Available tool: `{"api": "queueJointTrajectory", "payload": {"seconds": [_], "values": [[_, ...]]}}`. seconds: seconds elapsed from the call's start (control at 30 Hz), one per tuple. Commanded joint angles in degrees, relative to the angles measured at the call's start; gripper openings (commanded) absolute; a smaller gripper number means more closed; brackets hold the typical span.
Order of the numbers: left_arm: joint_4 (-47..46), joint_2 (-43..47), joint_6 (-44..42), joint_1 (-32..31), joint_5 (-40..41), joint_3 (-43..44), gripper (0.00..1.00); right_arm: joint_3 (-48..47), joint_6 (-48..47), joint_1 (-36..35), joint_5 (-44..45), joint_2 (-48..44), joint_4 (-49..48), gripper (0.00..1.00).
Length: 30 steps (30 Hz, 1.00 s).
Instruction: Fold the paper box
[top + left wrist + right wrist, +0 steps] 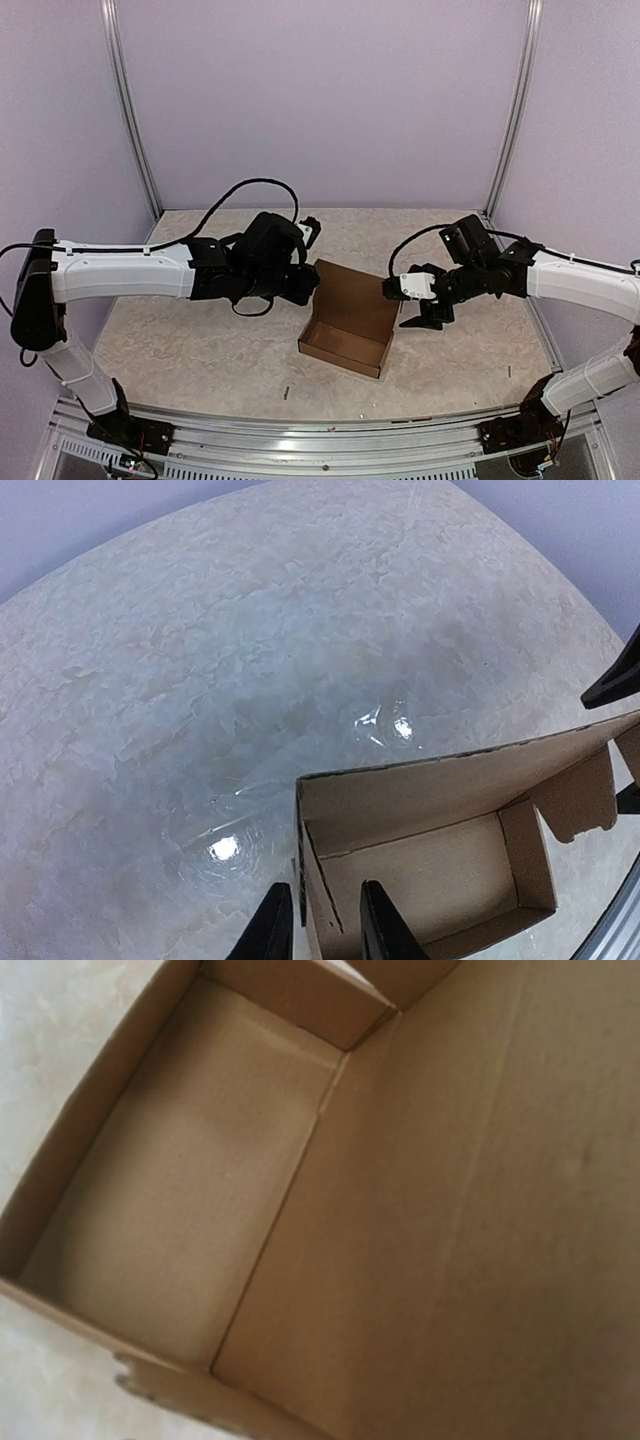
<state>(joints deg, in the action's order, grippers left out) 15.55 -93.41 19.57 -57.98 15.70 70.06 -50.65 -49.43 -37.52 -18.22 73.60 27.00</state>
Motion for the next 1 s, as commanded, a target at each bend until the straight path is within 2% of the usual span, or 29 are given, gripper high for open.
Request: {"api": "queueJointTrajectory", "payload": {"seconds": [0.0, 0.27, 0.43, 0.7, 0.97], "values": [[0.0, -1.4, -1.5, 1.1, -1.8, 1.6, 0.22, 1.2, 0.4, 0.3, -0.8, -0.7, -1.4, 0.75], [-1.7, -2.3, -3.0, 1.8, -2.0, 2.3, 0.14, 1.5, 0.9, 0.2, -1.2, -0.3, -2.4, 0.74], [-2.0, -2.8, -3.2, 2.0, -3.4, 2.6, 0.00, 1.7, 1.8, 0.2, -2.0, 0.2, -3.7, 0.73], [-3.8, -2.7, -2.2, 1.5, -3.4, 1.0, 0.00, 2.8, 1.5, 0.1, -1.1, 0.1, -5.1, 0.69], [-4.7, -2.1, -0.3, -1.0, -2.7, -2.2, 0.00, 3.4, -2.0, -0.3, -3.8, -2.9, 0.7, 0.70]]}}
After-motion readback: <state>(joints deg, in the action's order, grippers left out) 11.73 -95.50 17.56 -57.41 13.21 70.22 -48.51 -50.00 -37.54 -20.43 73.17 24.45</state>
